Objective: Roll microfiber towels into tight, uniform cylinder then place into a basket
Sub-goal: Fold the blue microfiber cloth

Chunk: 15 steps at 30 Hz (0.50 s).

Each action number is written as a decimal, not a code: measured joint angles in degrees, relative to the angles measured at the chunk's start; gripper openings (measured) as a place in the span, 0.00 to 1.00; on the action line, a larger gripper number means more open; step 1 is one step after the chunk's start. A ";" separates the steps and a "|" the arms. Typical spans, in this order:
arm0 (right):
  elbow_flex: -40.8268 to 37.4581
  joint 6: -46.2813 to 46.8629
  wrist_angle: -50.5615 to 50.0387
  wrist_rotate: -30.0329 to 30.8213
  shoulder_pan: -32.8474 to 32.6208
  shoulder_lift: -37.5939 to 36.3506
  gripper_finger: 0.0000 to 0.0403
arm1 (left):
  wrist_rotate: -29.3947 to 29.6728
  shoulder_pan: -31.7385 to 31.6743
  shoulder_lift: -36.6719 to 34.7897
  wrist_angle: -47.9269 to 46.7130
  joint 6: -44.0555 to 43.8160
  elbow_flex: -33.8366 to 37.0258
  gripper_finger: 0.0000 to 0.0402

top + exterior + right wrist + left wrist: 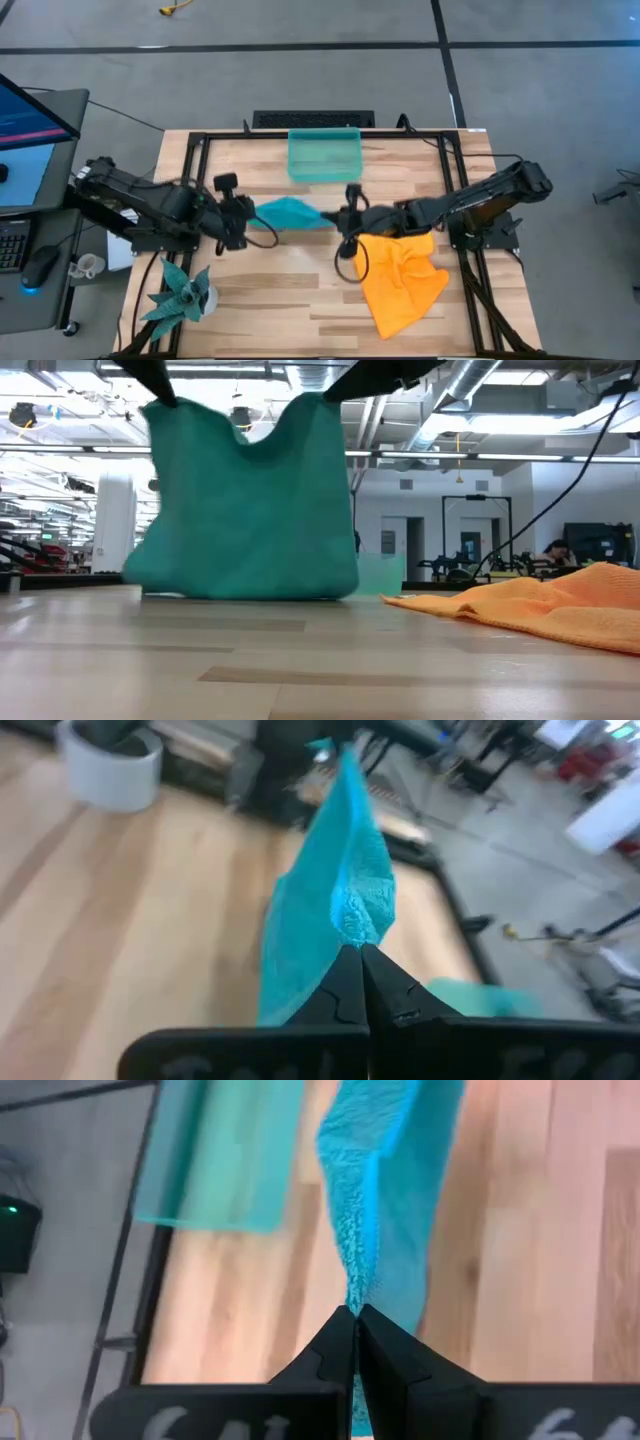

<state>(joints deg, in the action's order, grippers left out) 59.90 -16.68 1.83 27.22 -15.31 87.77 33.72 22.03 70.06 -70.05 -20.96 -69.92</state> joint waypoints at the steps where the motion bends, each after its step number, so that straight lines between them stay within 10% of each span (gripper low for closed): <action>1: -0.02 0.88 -0.35 0.03 -0.86 0.75 0.00 | -0.36 0.75 0.84 0.07 -1.02 0.34 0.00; 15: 0.04 14.98 -1.05 1.17 -9.11 8.33 0.00 | -9.42 10.87 14.07 0.10 -18.88 0.95 0.00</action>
<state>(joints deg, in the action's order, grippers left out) 59.94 -1.70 0.77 28.39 -24.42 96.10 24.30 32.90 84.13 -69.95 -39.84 -68.97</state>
